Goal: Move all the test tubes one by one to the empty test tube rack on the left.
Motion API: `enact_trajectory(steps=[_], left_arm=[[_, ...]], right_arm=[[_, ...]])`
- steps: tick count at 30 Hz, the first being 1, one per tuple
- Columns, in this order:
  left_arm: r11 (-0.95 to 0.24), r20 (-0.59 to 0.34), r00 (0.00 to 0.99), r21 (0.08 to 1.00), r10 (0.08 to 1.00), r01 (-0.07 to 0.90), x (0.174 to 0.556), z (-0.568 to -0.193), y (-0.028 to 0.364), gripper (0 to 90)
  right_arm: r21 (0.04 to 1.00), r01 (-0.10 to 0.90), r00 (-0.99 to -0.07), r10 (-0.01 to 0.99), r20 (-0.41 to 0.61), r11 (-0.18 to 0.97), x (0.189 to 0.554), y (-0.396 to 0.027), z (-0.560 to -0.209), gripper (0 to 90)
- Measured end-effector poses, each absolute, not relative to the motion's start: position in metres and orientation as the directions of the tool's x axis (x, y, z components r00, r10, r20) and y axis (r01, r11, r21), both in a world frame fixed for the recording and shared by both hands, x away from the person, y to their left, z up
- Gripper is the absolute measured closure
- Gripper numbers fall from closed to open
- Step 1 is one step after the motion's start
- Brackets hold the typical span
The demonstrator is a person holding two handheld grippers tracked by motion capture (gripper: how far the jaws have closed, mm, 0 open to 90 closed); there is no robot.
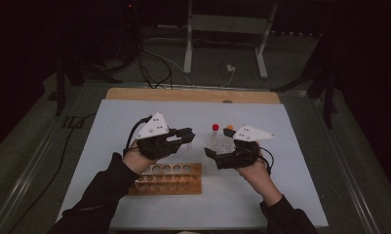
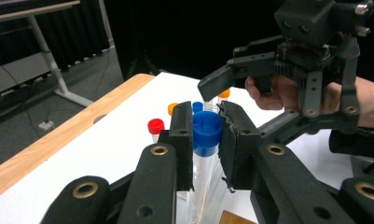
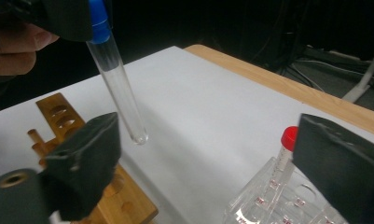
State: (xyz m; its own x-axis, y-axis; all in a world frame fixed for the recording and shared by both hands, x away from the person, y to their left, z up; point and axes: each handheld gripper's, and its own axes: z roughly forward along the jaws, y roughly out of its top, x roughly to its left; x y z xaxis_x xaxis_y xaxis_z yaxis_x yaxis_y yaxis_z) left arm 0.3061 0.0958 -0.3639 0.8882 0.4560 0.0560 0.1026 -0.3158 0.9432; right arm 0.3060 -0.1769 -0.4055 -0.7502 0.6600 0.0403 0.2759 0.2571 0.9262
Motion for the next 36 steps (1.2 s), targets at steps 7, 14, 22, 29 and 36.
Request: enact_trajectory(steps=[7,14,22,29,36], left_arm=[[-0.314,0.043,0.893,0.943,0.449,0.112,0.298,-0.366,0.099,77.3],[-0.305,0.033,0.896,0.945,0.443,0.116,0.293,-0.373,0.103,77.3],[-0.306,0.006,0.9,0.941,0.436,0.142,0.287,-0.384,0.105,77.3],[-0.322,0.007,0.904,0.936,0.427,0.145,0.286,-0.4,0.105,77.4],[-0.326,-0.012,0.903,0.93,0.429,0.168,0.286,-0.414,0.103,77.5]], right_arm=[[0.925,0.273,-0.767,0.64,0.043,0.265,0.305,-0.179,-0.405,0.0],[0.931,0.254,-0.778,0.627,0.035,0.263,0.303,-0.18,-0.403,0.0],[0.923,0.269,-0.777,0.629,0.04,0.274,0.304,-0.18,-0.404,0.0],[0.925,0.27,-0.774,0.632,0.043,0.267,0.304,-0.182,-0.405,0.0],[0.926,0.27,-0.774,0.631,0.045,0.264,0.304,-0.182,-0.406,0.0]])
